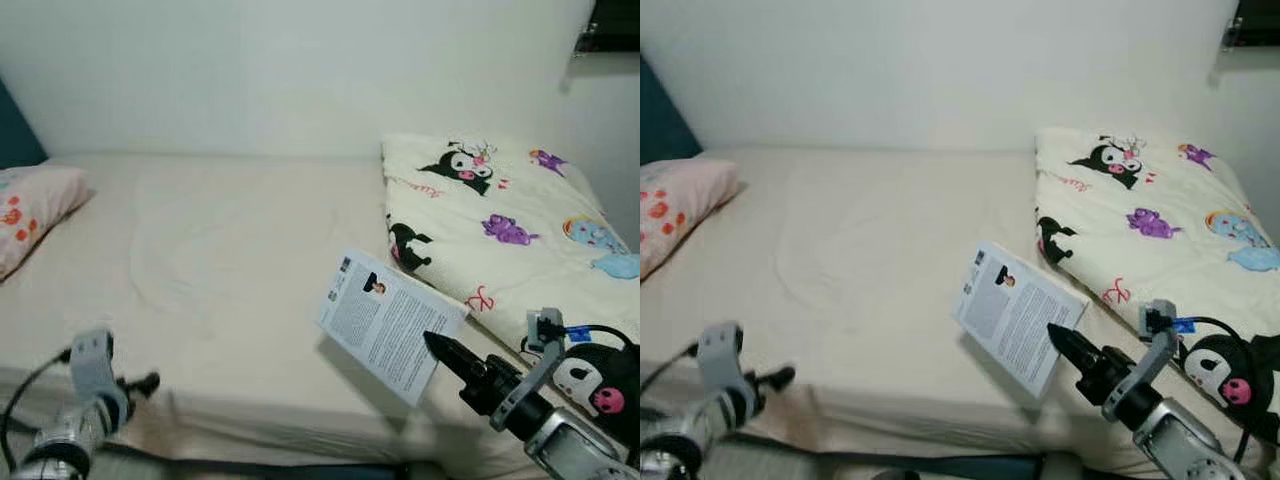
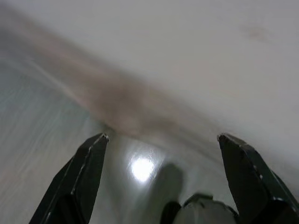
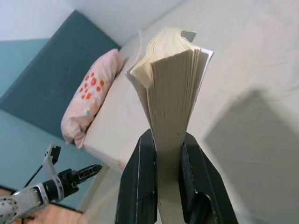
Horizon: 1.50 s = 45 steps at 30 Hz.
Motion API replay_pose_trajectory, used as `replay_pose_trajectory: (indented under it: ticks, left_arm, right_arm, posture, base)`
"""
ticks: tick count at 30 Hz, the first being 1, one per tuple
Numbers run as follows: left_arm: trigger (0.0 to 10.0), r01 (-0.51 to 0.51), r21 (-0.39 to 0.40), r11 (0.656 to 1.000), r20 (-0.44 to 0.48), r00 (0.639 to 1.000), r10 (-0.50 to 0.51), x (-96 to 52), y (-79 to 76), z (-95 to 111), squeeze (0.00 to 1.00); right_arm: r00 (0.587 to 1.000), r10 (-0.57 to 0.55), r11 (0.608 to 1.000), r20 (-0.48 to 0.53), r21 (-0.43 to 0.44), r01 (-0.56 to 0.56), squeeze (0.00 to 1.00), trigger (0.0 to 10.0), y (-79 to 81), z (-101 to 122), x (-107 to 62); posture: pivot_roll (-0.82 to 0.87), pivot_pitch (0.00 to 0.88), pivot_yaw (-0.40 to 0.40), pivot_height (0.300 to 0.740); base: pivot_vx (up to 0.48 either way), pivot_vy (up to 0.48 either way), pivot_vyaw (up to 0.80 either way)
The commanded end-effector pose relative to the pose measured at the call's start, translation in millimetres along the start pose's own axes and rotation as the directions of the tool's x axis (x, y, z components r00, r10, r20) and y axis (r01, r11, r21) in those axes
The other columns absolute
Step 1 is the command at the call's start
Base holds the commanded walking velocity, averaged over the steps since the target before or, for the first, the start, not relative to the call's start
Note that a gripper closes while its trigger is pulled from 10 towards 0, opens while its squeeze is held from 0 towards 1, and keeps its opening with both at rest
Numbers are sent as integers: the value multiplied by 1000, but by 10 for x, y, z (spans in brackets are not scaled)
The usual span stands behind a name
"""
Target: Clean up the room
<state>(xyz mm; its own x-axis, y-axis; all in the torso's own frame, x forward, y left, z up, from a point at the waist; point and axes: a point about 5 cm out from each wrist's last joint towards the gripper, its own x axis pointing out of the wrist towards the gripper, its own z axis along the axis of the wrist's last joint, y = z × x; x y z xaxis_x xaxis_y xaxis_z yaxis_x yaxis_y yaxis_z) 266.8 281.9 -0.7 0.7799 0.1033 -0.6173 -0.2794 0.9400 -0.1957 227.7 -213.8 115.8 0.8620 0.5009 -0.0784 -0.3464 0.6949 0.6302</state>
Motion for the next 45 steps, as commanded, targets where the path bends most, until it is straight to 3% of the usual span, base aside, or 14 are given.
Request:
replay_pose_trajectory:
  ticks: [1,4,12,26,31,32,33,35,36,37,38,40,41,45]
  left_arm:
    - [10000,-37,0,999,-8,999,37,-15,41,-90,0]
    - [10000,-63,7,998,-44,997,63,-23,33,-230,0]
    - [10000,-106,139,985,-193,972,132,-112,41,-722,0]
    - [10000,-96,210,973,-275,949,153,-217,75,-1032,0]
    - [10000,-77,218,973,-290,947,140,-219,16,-1092,0]
    - [10000,-67,223,972,-299,945,133,-217,-18,-1114,0]
    - [10000,-67,223,972,-299,945,133,-217,-18,-1114,0]
    - [10000,-51,227,973,-303,945,120,-208,-67,-1130,0]
    - [10000,-44,228,973,-308,945,115,-203,-98,-1142,0]
    - [10000,-38,233,972,-313,943,111,-200,-120,-1152,0]
    - [10000,-38,229,973,-323,940,113,-196,-154,-1170,0]
    - [10000,-38,231,972,-325,939,114,-195,-161,-1173,0]
    - [10000,-31,246,969,-321,940,111,-186,-188,-1169,0]
    - [10000,-20,245,969,-319,942,100,-178,-224,-1169,0]
  right_arm:
    - [999,23,1000,29,-13,-23,0,0,39,28,45]
    - [999,25,1000,35,-16,-24,0,0,37,23,81]
    - [998,1,1000,55,-18,0,0,0,-1,-37,155]
    - [999,-29,999,29,-36,30,0,0,-52,-137,225]
    - [976,-211,973,-52,-111,205,0,0,-354,-355,215]
    - [948,-310,939,-72,-175,294,0,0,-500,-439,193]
    - [948,-310,939,-72,-175,294,0,0,-500,-439,193]
    - [884,-468,863,-18,-225,453,0,0,-713,-475,139]
    - [866,-498,846,-53,-247,472,0,9412,-800,-557,89]
    - [865,-494,853,-81,-236,465,0,10000,-847,-623,39]
    - [854,-503,859,-131,-185,478,0,10000,-924,-741,-58]
    - [850,-511,854,-126,-185,486,0,10000,-943,-756,-81]
    - [815,-566,817,-127,-218,534,0,10000,-1010,-789,-139]
    - [797,-599,788,-73,-228,571,0,10000,-1058,-725,-155]
  posture:
    - [-59,0,73,636]
    - [-61,0,74,646]
    - [-63,0,80,686]
    - [-63,0,81,740]
    - [-61,0,78,740]
    - [-62,0,80,740]
    - [-62,0,80,740]
    - [-64,0,78,740]
    - [-60,0,72,740]
    - [-60,0,72,740]
    - [-57,0,68,740]
    - [-57,0,68,740]
    - [-53,0,63,740]
    - [-52,0,62,740]
  base:
    - [0,0,0]
    - [0,0,0]
    - [0,0,0]
    - [0,0,0]
    - [0,0,0]
    - [0,0,0]
    - [0,0,0]
    - [0,0,0]
    - [0,0,0]
    - [0,0,0]
    - [-289,386,0]
    - [-289,386,0]
    - [-319,364,719]
    - [-330,352,717]
